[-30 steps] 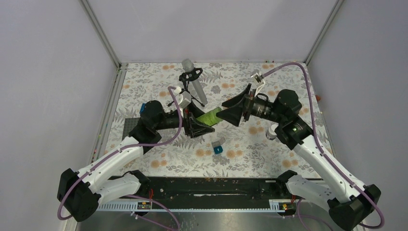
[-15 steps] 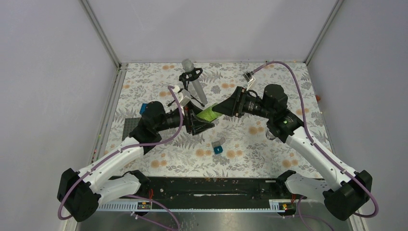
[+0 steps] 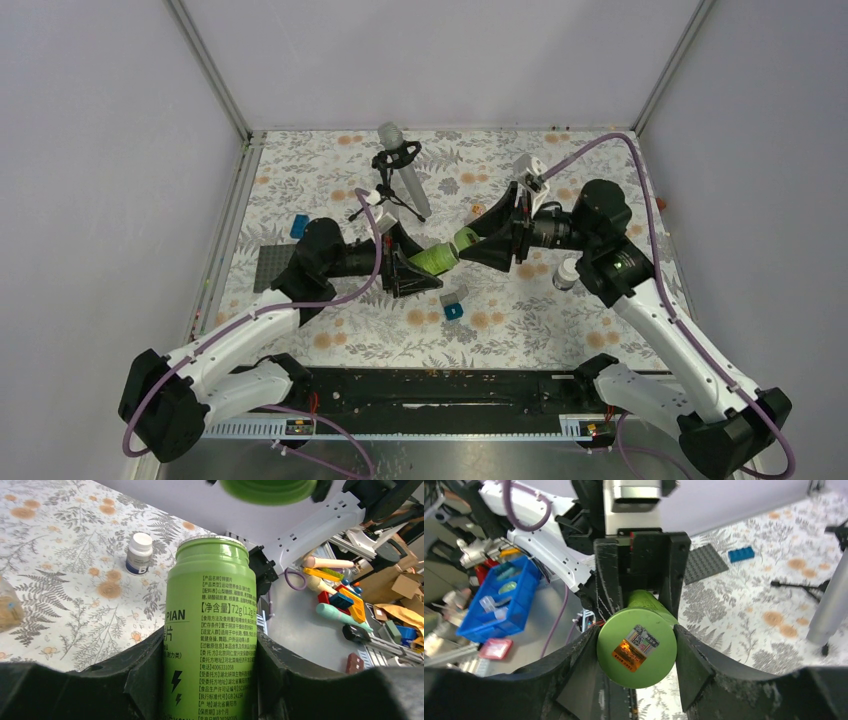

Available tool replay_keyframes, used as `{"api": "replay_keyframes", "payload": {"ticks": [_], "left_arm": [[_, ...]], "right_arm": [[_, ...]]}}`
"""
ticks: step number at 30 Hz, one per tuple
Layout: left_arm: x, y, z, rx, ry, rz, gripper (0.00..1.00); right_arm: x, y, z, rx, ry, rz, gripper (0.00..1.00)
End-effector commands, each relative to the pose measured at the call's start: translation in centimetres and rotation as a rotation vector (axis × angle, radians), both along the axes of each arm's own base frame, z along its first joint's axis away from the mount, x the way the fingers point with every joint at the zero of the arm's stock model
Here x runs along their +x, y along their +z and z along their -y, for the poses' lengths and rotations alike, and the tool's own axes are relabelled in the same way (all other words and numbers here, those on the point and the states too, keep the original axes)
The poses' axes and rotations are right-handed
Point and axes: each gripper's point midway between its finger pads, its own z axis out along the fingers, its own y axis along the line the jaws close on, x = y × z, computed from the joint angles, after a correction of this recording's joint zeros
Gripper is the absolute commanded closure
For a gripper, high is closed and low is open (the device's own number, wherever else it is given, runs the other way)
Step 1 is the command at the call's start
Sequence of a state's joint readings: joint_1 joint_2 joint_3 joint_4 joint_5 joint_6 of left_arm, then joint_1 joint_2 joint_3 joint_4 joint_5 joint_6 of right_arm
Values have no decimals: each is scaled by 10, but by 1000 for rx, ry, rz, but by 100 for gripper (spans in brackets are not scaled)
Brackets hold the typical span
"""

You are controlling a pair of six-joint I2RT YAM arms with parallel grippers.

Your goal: Sort the pills into containers

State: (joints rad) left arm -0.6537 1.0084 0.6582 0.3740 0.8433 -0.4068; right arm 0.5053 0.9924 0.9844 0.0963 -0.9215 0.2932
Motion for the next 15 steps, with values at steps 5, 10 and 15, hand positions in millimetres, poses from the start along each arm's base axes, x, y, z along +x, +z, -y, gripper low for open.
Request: {"api": "replay_keyframes", "payload": {"ticks": [5, 10, 15], "left_arm": [[2, 22, -4, -59, 32, 78, 100], [30, 27, -18, -79, 249, 152, 100], [37, 16, -27, -50, 307, 252, 100]], "right_arm": [[33, 12, 7, 4, -184, 53, 97], [100, -62, 54, -183, -704, -250, 88], [115, -169, 102, -428, -1023, -504, 84]]}}
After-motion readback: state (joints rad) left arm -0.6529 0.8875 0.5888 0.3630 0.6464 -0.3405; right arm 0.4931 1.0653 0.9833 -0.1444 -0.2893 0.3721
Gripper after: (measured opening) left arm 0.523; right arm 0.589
